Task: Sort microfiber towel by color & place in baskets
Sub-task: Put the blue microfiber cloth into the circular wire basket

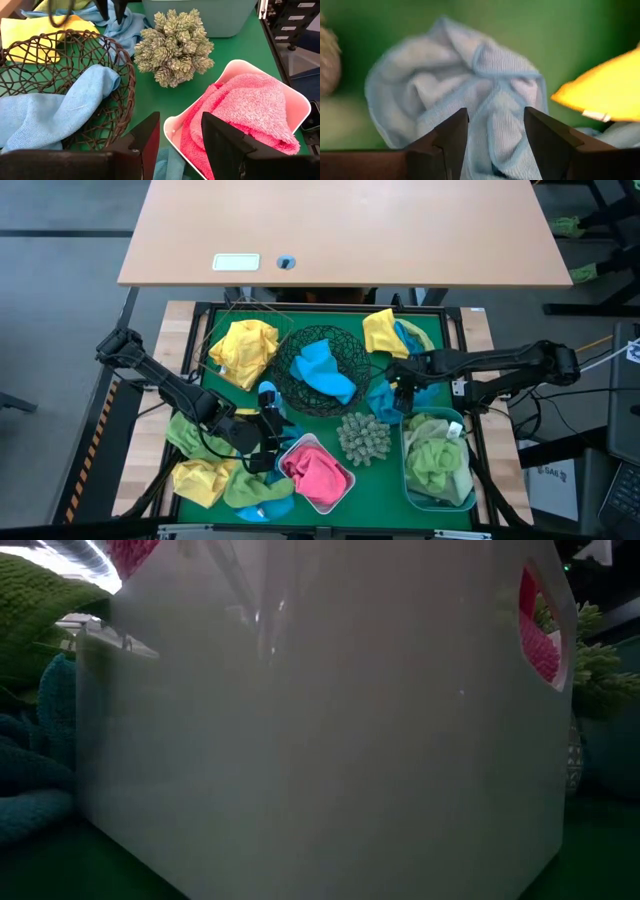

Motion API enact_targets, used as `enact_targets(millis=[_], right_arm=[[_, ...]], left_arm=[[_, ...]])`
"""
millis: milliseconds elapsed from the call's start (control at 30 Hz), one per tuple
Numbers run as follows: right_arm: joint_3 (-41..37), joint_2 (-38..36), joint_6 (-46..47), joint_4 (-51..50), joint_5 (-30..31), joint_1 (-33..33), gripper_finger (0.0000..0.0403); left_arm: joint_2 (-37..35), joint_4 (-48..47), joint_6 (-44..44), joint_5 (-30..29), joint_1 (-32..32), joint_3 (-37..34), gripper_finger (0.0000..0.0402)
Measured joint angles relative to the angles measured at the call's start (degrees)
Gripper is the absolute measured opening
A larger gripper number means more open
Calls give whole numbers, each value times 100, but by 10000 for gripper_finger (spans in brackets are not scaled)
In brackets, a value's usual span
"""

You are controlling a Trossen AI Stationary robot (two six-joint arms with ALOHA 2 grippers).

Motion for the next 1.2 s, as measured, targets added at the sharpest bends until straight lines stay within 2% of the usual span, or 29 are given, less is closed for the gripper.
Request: enact_targets(millis=[100, 267, 533, 700, 1200], right_arm=[[192, 0, 115, 51, 91, 0, 195], [225, 0, 453, -12, 715, -6, 195], [225, 235, 1621, 187, 311, -223, 195], [225, 528, 1670, 146, 105, -356, 195], [225, 1360, 1629, -144, 155, -339, 195]], left_arm=[[0, -1, -1, 0, 0, 0, 138], [2, 1, -1, 7, -4, 0, 138], [4, 31, 1, 149, -2, 0, 138], [4, 53, 1, 149, 0, 0, 138], [4, 56, 1, 149, 0, 0, 138]])
